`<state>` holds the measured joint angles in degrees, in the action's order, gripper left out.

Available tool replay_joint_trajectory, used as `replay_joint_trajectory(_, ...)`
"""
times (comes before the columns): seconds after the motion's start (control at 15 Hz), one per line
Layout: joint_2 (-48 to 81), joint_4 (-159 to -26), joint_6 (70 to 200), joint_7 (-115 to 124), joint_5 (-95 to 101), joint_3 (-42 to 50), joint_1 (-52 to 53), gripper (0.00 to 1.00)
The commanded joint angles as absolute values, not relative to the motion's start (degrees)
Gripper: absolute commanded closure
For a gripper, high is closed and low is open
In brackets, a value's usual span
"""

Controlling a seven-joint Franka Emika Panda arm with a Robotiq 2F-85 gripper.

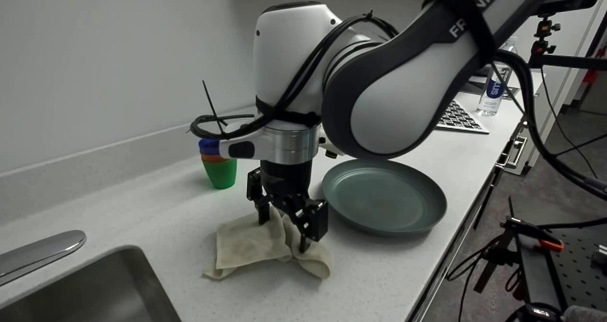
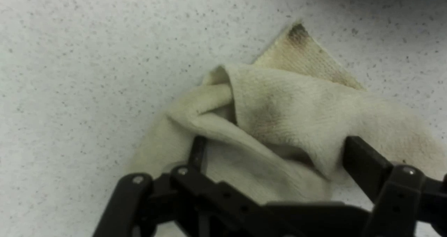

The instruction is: Pick up the towel and clean the door of the first top cabinet on the left

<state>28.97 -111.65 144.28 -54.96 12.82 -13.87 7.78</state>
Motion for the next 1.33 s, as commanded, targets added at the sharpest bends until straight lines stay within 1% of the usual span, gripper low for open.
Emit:
replay_joint_trajectory(0.0, 30.54, -109.60, 143.15, -57.26, 12.92, -13.88, 7.10, 0.00)
replay_joint_trajectory(0.13, 30.47, -109.85, 143.78, -57.23, 12.56, -13.90, 6.74, 0.00)
replay_joint_trajectory(0.2, 30.35, -110.01, 144.15, -57.19, 12.31, -13.98, 6.50, 0.12)
replay_joint_trajectory(0.27, 30.23, -110.17, 144.36, -57.30, 12.03, -14.11, 6.21, 0.28)
replay_joint_trajectory(0.4, 29.71, -110.64, 145.24, -56.92, 11.73, -14.05, 5.77, 0.42)
replay_joint_trajectory(0.47, 29.17, -111.02, 145.75, -56.64, 11.70, -13.91, 5.57, 0.51)
replay_joint_trajectory(0.73, 27.08, -112.39, 148.63, -55.93, 10.91, -13.92, 4.33, 0.79)
replay_joint_trajectory(0.8, 26.63, -112.72, 149.46, -55.89, 10.67, -14.03, 4.03, 0.88)
replay_joint_trajectory(0.87, 26.04, -113.18, 150.26, -55.82, 10.44, -14.15, 3.78, 0.94)
replay_joint_trajectory(0.93, 25.42, -113.67, 150.87, -55.73, 10.27, -14.27, 3.59, 0.98)
replay_joint_trajectory(1.0, 24.64, -114.26, 151.14, -55.59, 9.73, -14.58, 3.36, 1.00)
replay_joint_trajectory(1.13, 22.80, -115.14, 149.51, -54.93, 8.17, -15.08, 3.22, 0.98)
replay_joint_trajectory(1.2, 21.47, -115.94, 148.86, -54.42, 7.53, -15.14, 3.34, 0.99)
replay_joint_trajectory(1.27, 20.01, -116.92, 148.37, -53.89, 6.95, -15.13, 3.51, 0.97)
